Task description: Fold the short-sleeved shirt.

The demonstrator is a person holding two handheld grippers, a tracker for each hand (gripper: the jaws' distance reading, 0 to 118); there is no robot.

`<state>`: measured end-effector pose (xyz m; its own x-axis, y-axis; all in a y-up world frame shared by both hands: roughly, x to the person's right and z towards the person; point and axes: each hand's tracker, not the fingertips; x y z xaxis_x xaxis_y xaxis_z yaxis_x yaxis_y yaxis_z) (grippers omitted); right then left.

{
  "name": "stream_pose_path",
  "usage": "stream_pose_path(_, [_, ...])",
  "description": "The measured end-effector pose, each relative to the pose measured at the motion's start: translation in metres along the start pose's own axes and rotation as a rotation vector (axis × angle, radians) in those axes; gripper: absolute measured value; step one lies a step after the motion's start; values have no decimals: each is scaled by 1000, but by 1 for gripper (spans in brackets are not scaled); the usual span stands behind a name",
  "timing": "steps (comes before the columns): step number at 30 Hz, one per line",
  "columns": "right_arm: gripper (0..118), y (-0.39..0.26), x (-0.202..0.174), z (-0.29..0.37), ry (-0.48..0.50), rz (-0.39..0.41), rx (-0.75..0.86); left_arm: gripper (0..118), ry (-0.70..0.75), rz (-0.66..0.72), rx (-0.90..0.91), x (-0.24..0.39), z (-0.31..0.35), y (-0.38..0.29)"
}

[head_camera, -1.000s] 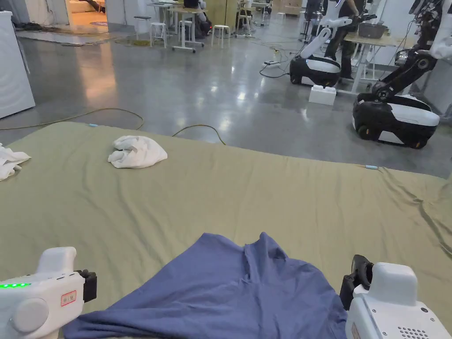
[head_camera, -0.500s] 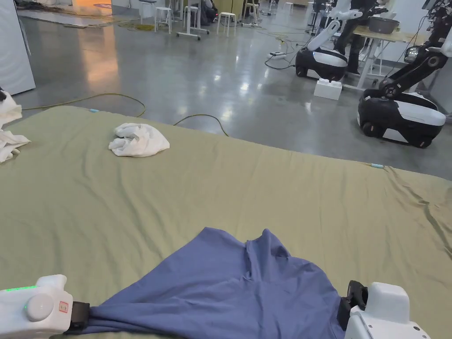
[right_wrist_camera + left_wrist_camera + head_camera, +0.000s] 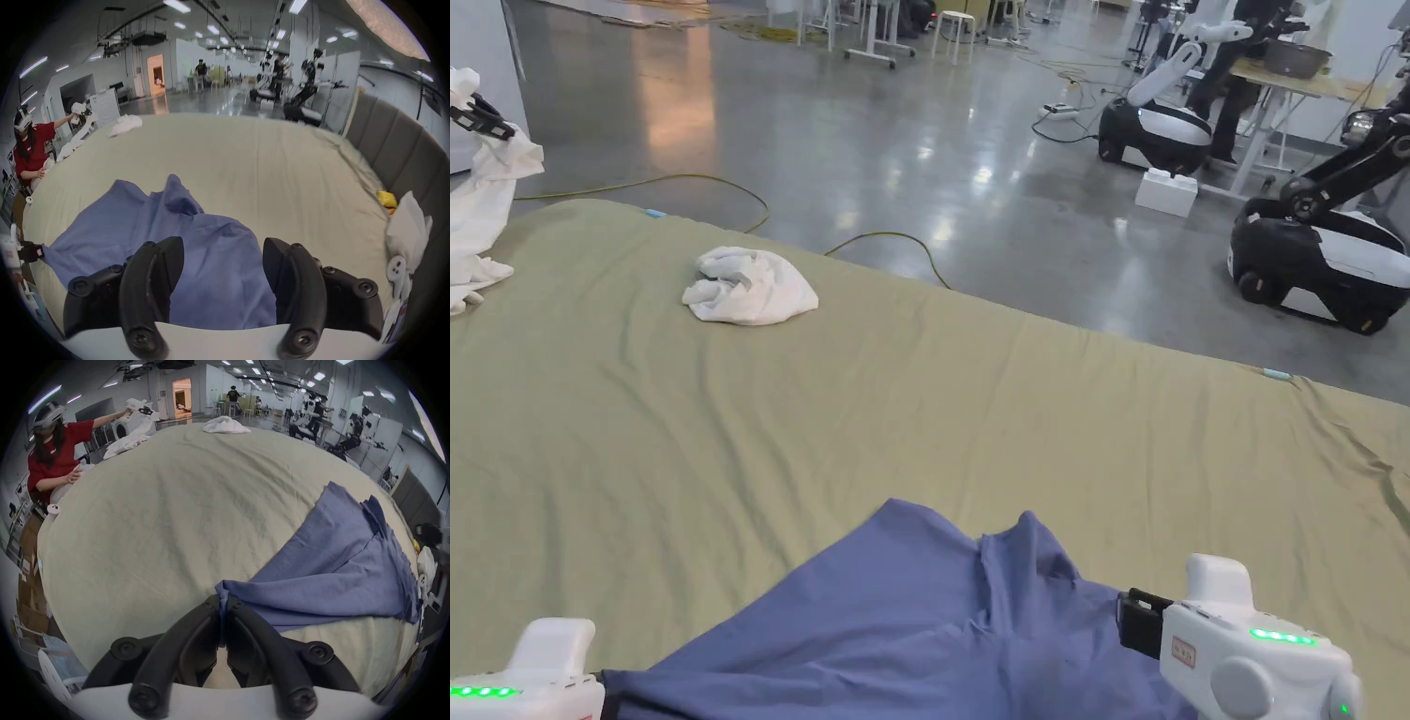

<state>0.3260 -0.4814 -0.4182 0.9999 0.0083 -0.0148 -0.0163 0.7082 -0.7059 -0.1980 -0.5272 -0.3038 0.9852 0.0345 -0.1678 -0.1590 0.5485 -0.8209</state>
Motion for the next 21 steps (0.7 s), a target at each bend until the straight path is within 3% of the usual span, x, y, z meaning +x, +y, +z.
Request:
stream_pose_path(3, [72, 21, 4, -50, -1, 5, -115, 7, -13, 41, 26, -9, 7, -5])
stream_pose_path(7, [72, 29, 3, -107, 44, 95, -240, 7, -24, 61, 40, -12, 16, -9])
stream_pose_path(10, [63, 24, -3, -117, 89, 59, -380, 7, -20, 68, 44, -13, 18, -9])
stream_pose_path(12, [58, 24, -10, -107, 65, 58, -325, 7, -20, 64, 36, -12, 18, -9])
stream_pose_path(13, [48, 26, -13, -106, 62, 63, -325, 7, -14, 59, 33, -11, 17, -9])
stream_pose_path(14, [16, 26, -15, -104, 60, 72, -322, 7, -12, 56, 34, -11, 17, -9])
stream_pose_path(15, [8, 26, -16, -102, 72, 83, -308, 7, -11, 55, 34, -10, 17, -9])
stream_pose_path(17, [8, 27, -20, -105, 104, 86, -297, 7, -9, 55, 32, -7, 17, -8])
stream_pose_path(19, [7, 24, -25, -100, 55, 151, -289, 7, -9, 54, 37, -6, 17, -8])
stream_pose_path(21, [7, 23, -27, -84, 41, 93, -236, 7, -12, 60, 46, -5, 20, -5])
